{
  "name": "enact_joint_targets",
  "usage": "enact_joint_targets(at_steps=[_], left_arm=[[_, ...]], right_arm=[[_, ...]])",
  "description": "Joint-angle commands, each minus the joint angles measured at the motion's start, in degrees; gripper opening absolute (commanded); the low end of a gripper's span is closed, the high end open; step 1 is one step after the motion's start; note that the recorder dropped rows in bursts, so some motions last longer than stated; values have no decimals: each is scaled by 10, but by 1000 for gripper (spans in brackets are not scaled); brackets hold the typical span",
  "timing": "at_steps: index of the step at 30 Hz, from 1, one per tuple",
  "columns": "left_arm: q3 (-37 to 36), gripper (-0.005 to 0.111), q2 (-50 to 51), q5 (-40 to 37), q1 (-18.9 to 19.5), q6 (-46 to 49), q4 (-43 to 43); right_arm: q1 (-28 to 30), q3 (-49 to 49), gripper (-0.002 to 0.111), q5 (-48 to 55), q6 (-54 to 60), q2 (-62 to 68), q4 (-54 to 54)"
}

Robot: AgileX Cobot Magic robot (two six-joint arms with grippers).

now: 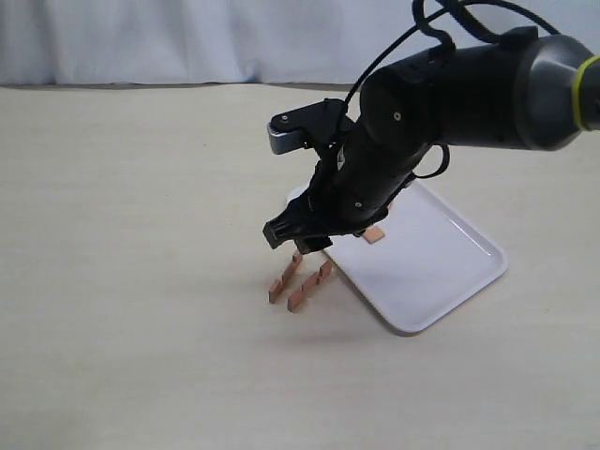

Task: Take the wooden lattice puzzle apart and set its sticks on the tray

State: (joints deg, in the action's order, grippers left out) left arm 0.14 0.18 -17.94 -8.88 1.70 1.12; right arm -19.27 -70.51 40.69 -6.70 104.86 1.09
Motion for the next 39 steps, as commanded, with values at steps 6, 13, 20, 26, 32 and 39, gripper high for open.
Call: enact_joint_targets(at_steps=[6,13,20,26,32,39], left_arm=[[-1,0,-2,5,-5,-1,-2],[-1,0,-2,5,-5,-1,-2],[-1,0,-2,5,-5,-1,-2],[-1,0,-2,5,-5,-1,-2],[-1,0,-2,5,-5,-1,-2],[-1,0,-2,5,-5,-1,-2]], right_arm=[[-1,15,52,-13,-103,18,-15],[-1,16,52,-59,-139,58,-15],[-1,16,52,-70,-152,92,-15],[-1,16,52,-70,-155,110,-15],[-1,16,50,-70,-157,112,-15],[-1,16,22,-57,-156,112,-15]])
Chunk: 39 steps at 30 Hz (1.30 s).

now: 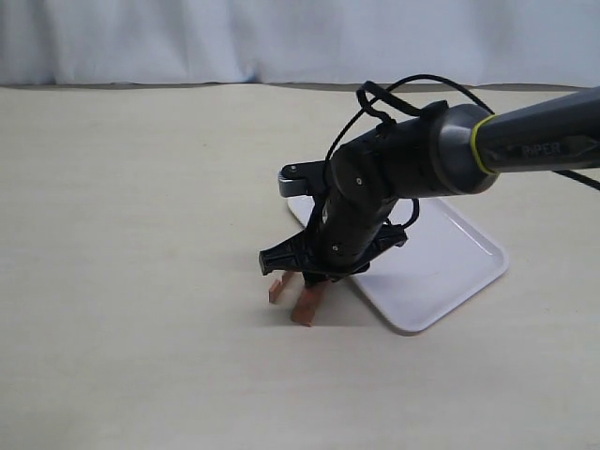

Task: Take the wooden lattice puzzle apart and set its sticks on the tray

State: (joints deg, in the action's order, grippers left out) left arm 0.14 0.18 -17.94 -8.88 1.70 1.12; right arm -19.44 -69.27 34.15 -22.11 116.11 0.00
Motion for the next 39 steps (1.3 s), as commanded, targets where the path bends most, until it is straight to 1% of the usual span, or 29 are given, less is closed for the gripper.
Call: enact_joint_targets(at_steps=[1,4,10,16,19,24,32,34,36,38,39], left_arm=[[-1,0,-2,5,-5,-1,-2],[-1,0,-2,5,-5,-1,-2],[-1,0,-2,5,-5,-1,-2],[-1,0,-2,5,-5,-1,-2],[-1,0,-2,5,-5,-1,-2],[-1,0,-2,5,-5,-1,-2],[-1,0,-2,5,-5,-1,-2],[-1,0,-2,5,-5,-1,-2],[-1,0,-2,5,-5,-1,-2],[-1,0,-2,5,-5,-1,-2],[-1,0,-2,5,-5,-1,-2]], right_arm=[[0,4,19,15,5,0,-4],[0,4,14,34,20,0,-8],[0,4,14,50,20,-2,-9],[-4,4,14,53,84,-13,-4],[-19,4,14,52,114,-16,-4],[-45,4,14,50,116,-16,-8],[-46,4,14,63,93,-16,-7],[-46,4,20,63,78,-16,-4],[-46,4,30,63,58,-16,-4],[-46,4,43,63,49,-16,-4],[-46,4,48,61,43,-16,-4]])
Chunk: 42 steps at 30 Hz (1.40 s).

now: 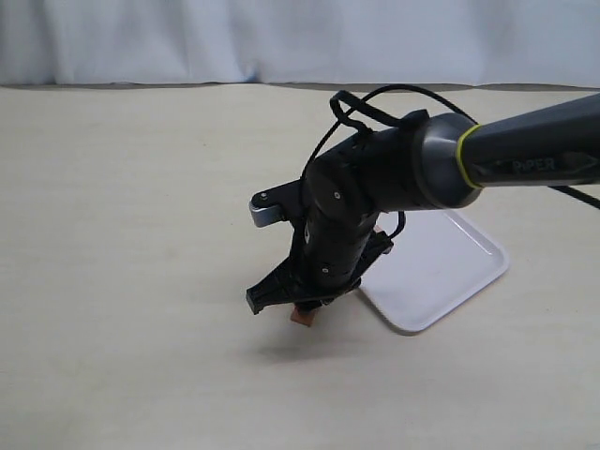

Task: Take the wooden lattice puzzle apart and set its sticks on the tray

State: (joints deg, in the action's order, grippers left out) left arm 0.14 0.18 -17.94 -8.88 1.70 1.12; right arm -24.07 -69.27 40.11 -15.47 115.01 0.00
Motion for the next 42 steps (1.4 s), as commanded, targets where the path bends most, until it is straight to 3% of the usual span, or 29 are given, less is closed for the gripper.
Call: enact_joint_targets(at_steps=[1,6,14,19,26,34,42], left_arm=[[-1,0,-2,5,-5,-1,-2],[-1,0,-2,5,-5,-1,-2],[-1,0,-2,5,-5,-1,-2],[-1,0,-2,5,-5,-1,-2],[-1,0,-2,5,-5,-1,-2],[-1,0,-2,5,-5,-1,-2],[-1,0,-2,5,-5,-1,-2]], right_arm=[[0,4,52,-4,-32,-5,-7],[0,4,52,-40,-113,-1,-18],[0,4,51,-43,-123,23,-20],[0,4,32,-36,-123,23,-35],[0,4,26,-6,-105,21,-44],[0,3,5,14,-44,-17,-44],[1,3,5,18,-38,-98,-194]])
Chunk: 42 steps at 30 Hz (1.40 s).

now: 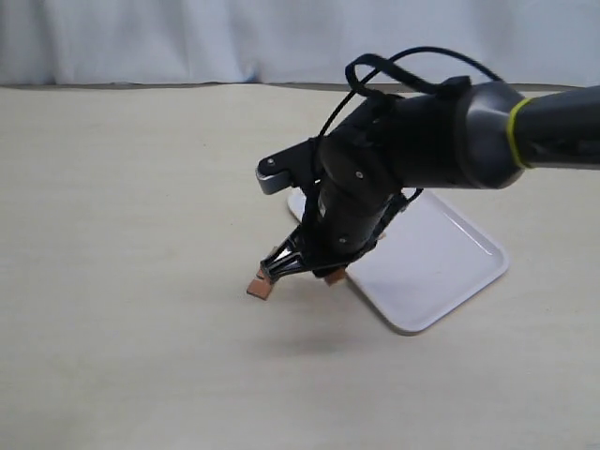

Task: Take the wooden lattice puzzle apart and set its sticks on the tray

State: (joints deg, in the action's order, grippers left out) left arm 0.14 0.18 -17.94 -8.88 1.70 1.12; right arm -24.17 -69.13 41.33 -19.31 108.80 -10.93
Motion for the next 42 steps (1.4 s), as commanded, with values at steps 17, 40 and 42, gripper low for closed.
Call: enact_joint_targets(at_steps=[17,40,42], left_arm=[[-1,0,-2,5,-5,-1,-2],[-1,0,-2,5,-5,-1,-2],[-1,0,-2,5,-5,-1,-2]], right_arm=[[51,1,5,-53,-115,3,-321],[54,1,72,-64,-192,33,-297],[54,1,72,-93,-192,25,-246]])
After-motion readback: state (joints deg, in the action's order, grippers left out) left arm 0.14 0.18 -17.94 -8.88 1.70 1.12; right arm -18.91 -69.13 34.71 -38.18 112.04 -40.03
